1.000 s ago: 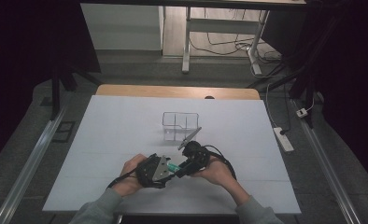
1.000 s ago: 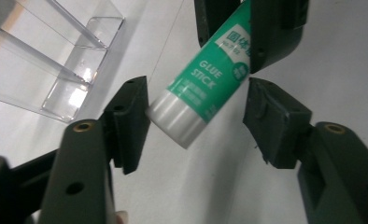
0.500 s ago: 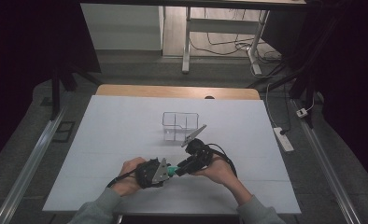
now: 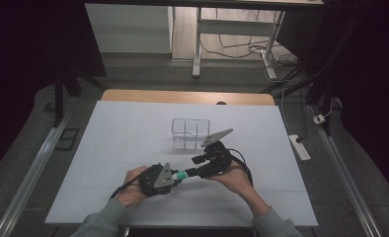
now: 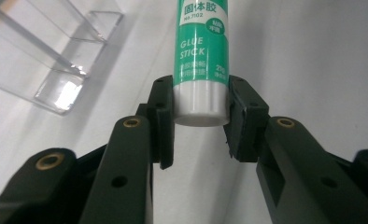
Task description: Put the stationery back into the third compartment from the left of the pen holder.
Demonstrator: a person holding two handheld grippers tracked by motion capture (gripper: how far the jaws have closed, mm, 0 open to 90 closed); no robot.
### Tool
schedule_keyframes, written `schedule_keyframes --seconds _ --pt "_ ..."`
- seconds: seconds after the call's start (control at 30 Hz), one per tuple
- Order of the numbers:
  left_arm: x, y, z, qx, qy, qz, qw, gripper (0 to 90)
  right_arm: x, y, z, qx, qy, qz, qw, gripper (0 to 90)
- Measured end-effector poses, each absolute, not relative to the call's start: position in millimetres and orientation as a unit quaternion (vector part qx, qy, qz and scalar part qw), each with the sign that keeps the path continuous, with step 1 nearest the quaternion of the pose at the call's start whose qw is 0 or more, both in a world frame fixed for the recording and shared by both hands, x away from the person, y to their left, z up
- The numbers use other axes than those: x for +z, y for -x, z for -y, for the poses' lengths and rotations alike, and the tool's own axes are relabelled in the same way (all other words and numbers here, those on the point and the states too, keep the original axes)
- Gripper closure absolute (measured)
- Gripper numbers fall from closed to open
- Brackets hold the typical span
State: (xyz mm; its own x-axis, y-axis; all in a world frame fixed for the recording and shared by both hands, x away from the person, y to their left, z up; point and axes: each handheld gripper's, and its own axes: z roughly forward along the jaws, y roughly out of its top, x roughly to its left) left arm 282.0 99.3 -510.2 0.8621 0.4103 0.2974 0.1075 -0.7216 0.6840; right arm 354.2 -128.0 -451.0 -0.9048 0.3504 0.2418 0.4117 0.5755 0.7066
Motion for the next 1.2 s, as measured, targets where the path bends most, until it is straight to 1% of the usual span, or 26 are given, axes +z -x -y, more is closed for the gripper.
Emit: schedule_keyframes --seconds 0.47,0.63,0.8,1.0,1.1,1.2 --pt "-504 -286 -118 0.231 -0.871 -0.191 0.389 66.0 -444 -351 157 -0.484 0.238 0.842 -0.024 28.5" --pt "-503 -287 -121 0.231 -0.864 -0.2 0.4 66.0 -451 -351 165 -0.483 0.253 0.838 -0.023 26.1" --pt "-502 -286 -122 0.234 -0.859 -0.202 0.408 66.0 -465 -353 163 -0.48 0.267 0.836 -0.005 25.1" --pt "-501 -284 -122 0.235 -0.854 -0.201 0.419 66.0 -478 -355 158 -0.486 0.278 0.829 0.008 25.2" --pt "-501 -283 -119 0.233 -0.853 -0.197 0.423 66.0 -480 -353 154 -0.489 0.274 0.828 0.005 25.7" --pt "-501 -282 -117 0.229 -0.853 -0.195 0.426 66.0 -480 -353 153 -0.505 0.275 0.818 0.014 27.4"
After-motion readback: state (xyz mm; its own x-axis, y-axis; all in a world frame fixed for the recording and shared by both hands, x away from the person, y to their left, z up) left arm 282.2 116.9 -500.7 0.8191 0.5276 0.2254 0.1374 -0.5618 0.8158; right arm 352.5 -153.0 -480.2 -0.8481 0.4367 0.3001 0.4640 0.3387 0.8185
